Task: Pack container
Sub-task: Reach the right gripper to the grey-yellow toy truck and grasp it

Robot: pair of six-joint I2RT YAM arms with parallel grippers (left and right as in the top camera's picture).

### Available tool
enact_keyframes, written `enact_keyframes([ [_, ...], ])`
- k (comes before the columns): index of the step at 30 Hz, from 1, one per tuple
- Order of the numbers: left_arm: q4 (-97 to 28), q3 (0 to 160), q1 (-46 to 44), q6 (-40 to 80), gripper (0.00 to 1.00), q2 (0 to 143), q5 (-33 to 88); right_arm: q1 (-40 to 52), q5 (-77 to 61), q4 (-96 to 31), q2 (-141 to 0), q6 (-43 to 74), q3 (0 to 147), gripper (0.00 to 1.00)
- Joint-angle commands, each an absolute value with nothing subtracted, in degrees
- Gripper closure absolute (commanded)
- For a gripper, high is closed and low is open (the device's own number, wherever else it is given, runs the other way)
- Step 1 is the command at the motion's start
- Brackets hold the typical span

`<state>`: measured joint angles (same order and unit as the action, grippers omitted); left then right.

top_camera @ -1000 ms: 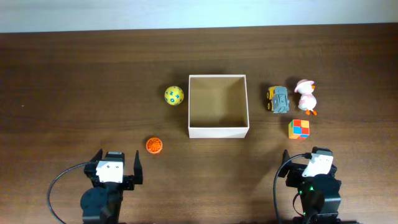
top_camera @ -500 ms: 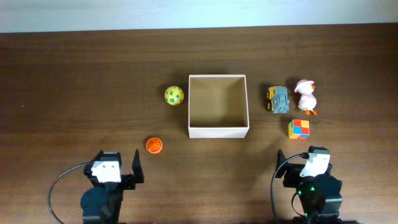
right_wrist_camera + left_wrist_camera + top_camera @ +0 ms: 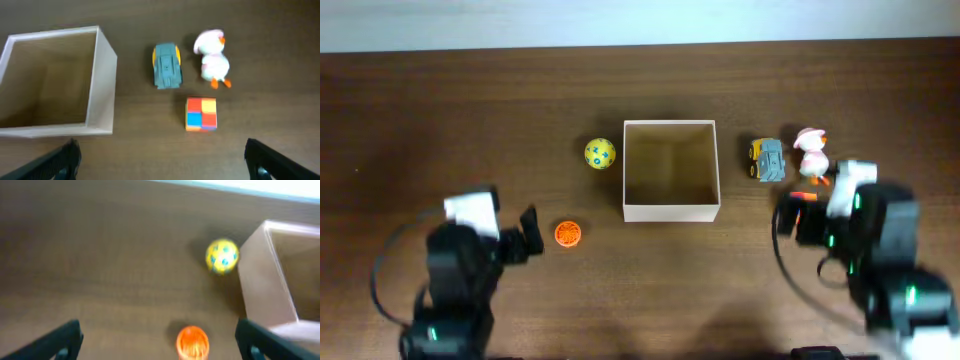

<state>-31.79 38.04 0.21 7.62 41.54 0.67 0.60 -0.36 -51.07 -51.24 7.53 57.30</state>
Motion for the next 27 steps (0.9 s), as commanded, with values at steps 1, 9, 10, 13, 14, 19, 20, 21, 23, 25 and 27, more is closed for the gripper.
enact_keyframes([
  [1,-38.26,50.81,0.56,6.50,0.01,54.85,1.23,0.30,-1.54,-55.88,-63.42,7.73,71.02,0.01],
  [9,-54.52,76.14,0.91,5.72,0.01,79.61,1.34,0.23,-5.34,-63.35,-85.56,7.31,92.20,0.01],
  [10,-54.76,77.14,1.10,5.72,0.01,81.21,1.32,0.25,-5.37,-62.74,-87.31,7.35,92.51,0.01],
  [13,-54.52,78.28,1.96,5.72,0.01,84.99,1.23,0.25,-5.15,-61.47,-93.62,7.33,92.55,0.01],
  [14,-54.52,78.28,2.28,5.74,0.01,85.95,1.19,0.25,-5.10,-61.30,-95.61,7.31,92.55,0.01],
  [19,-54.59,78.26,3.29,5.72,0.01,88.95,-0.03,0.25,-4.25,-59.42,-105.69,7.33,92.55,0.01],
  [20,-54.65,78.26,3.33,5.74,0.01,89.17,-0.54,0.25,-4.10,-58.76,-107.35,7.31,92.55,0.01],
  [21,-54.81,78.26,3.33,5.74,0.01,89.34,-0.89,0.25,-3.88,-58.04,-108.99,7.33,92.55,0.01],
  [23,-55.11,78.26,3.33,5.72,0.01,89.41,-0.89,0.25,-3.84,-56.75,-111.61,7.31,92.55,0.00],
  [25,-55.11,78.26,3.31,5.74,0.01,89.41,-0.86,0.25,-3.38,-55.61,-113.73,7.33,92.55,0.03],
  [27,-55.11,78.26,3.31,5.74,0.01,89.41,-0.86,0.25,-1.52,-55.22,-115.02,7.33,92.55,0.06],
])
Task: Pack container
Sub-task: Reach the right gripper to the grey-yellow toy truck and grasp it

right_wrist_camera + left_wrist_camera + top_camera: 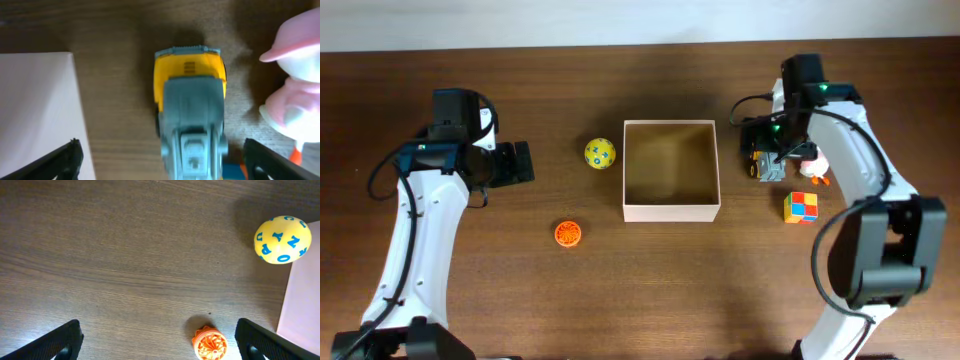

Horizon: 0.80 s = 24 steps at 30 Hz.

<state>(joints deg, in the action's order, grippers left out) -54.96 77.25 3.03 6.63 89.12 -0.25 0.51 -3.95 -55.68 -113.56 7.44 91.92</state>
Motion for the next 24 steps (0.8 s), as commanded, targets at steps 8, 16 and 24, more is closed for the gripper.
enact_keyframes([
  [8,-55.11,78.26,3.31,5.74,0.01,89.41,-0.86,0.25,0.67,-56.03,-118.52,7.88,92.42,0.22],
  [16,-55.11,78.26,3.31,5.74,0.01,89.41,-0.86,0.16,0.71,-56.10,-119.63,7.94,92.05,0.32],
  [24,-55.11,78.26,3.31,5.74,0.01,89.41,-0.86,-0.40,0.67,-58.46,-119.22,7.97,92.82,0.58],
])
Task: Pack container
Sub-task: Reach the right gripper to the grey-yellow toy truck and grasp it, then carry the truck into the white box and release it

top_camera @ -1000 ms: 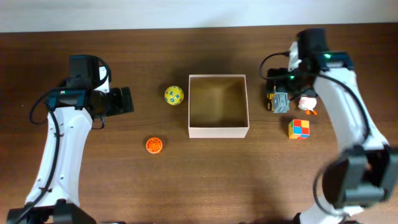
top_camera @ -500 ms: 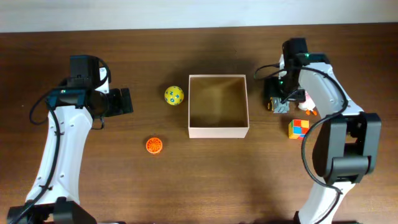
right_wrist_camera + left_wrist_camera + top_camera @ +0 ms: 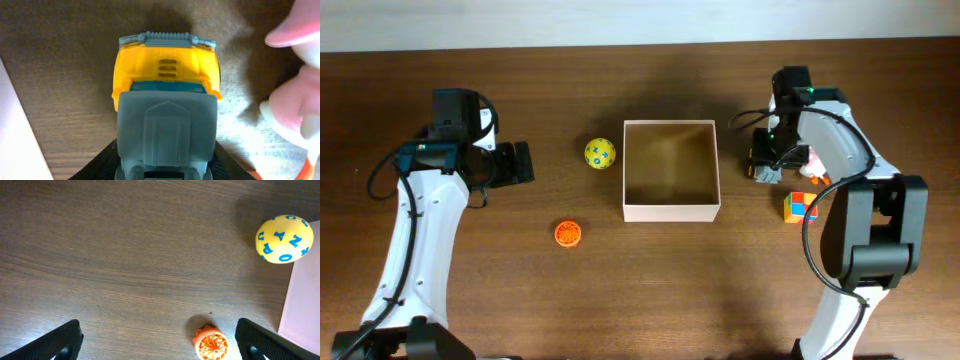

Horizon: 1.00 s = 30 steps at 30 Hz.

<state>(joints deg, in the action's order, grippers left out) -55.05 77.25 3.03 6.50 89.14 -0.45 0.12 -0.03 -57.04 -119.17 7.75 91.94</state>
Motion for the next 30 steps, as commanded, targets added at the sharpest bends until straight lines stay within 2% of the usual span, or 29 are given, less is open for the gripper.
enact_keyframes([
  [1,-55.11,78.26,3.31,5.74,0.01,89.41,-0.86,-0.38,0.67,-59.37,-118.80,7.94,93.51,0.58],
  [6,-55.11,78.26,3.31,5.74,0.01,89.41,-0.86,0.54,0.45,-65.47,-114.96,7.97,100.99,0.60],
  [11,-55.11,78.26,3.31,5.74,0.01,89.41,-0.86,5.87,-2.15,-74.19,-109.73,9.80,112.46,0.73],
  [14,-55.11,78.26,3.31,5.74,0.01,89.41,-0.86,10.07,-2.57,-76.60,-108.03,12.12,115.72,0.75],
  [18,-55.11,78.26,3.31,5.74,0.01,89.41,-0.86,15.88,-2.57,-77.21,-107.59,16.01,115.46,0.80],
  [24,-55.11,78.26,3.31,5.74,0.01,89.41,-0.86,23.66,0.49,-74.11,-110.67,20.95,112.53,0.80],
  [30,-55.11,78.26,3.31,5.74,0.01,89.41,-0.86,25.87,3.73,-66.13,-114.15,24.56,104.71,0.80],
])
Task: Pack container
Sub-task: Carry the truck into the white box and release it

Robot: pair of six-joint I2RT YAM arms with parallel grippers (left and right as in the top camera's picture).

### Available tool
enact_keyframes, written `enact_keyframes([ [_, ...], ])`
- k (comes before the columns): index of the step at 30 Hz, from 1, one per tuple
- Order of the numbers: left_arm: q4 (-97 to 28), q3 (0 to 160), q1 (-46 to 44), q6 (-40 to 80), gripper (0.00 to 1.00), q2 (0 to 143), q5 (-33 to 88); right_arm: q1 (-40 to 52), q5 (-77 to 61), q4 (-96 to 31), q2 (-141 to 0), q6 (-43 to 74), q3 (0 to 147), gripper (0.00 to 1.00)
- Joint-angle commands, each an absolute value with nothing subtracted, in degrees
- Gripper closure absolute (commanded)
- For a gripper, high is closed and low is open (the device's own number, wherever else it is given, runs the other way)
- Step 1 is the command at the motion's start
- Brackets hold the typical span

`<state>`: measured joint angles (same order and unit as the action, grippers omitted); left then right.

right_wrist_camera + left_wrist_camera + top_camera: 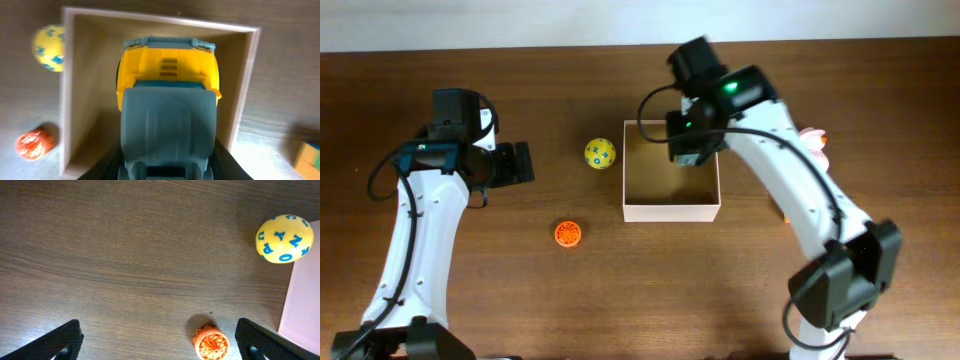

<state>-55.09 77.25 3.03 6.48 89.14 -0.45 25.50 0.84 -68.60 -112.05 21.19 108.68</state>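
Observation:
The open cardboard box [670, 211] stands mid-table. My right gripper [692, 150] hangs over its inside, shut on the yellow and grey toy truck [167, 95], which fills the right wrist view above the box floor [95, 90]. A yellow ball with blue letters [600, 153] lies just left of the box, and an orange wheel [567, 233] sits nearer the front. Left of the ball, my left gripper [517, 163] stands open with nothing between its fingers; its view shows the ball [284, 238] and the wheel [211, 343].
A pink and white duck [814, 137] peeks out behind the right arm, to the right of the box. A coloured cube [307, 158] lies on the table right of the box's front corner. The table's far edge runs along a white wall.
My right gripper, then shut on the truck on the table beside the duck, now holds it above the inside of the box. The left arm has not moved.
Both arms were low near the table's front, grippers open. Then the left gripper stood left of the ball and the right gripper was open over the truck. It was then shut on the truck, which is now held over the box.

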Motion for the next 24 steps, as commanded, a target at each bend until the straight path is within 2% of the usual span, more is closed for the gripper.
enact_keyframes([
  [1,-55.11,78.26,3.31,5.74,0.01,89.41,-0.86,25.76,3.95,-64.36,-114.80,24.58,103.04,0.79],
  [8,-55.11,78.26,3.31,5.74,0.01,89.41,-0.86,22.41,3.92,-54.61,-115.79,24.53,94.59,0.78],
  [11,-55.11,78.26,3.31,5.74,0.01,89.41,-0.86,20.78,3.88,-52.47,-115.79,24.01,93.51,0.73],
  [13,-55.11,78.26,3.31,5.74,0.01,89.41,-0.86,20.14,3.22,-51.83,-115.79,21.63,93.54,0.66],
  [16,-55.11,78.26,3.31,5.74,0.01,89.41,-0.86,20.21,2.59,-51.57,-115.77,17.96,93.73,0.47],
  [18,-55.11,78.26,3.31,5.74,0.01,89.41,-0.86,20.56,2.22,-51.57,-115.74,16.43,93.89,0.40],
  [24,-55.11,78.26,3.31,5.74,0.01,89.41,-0.86,21.17,1.96,-54.68,-113.65,16.27,96.73,0.36],
])
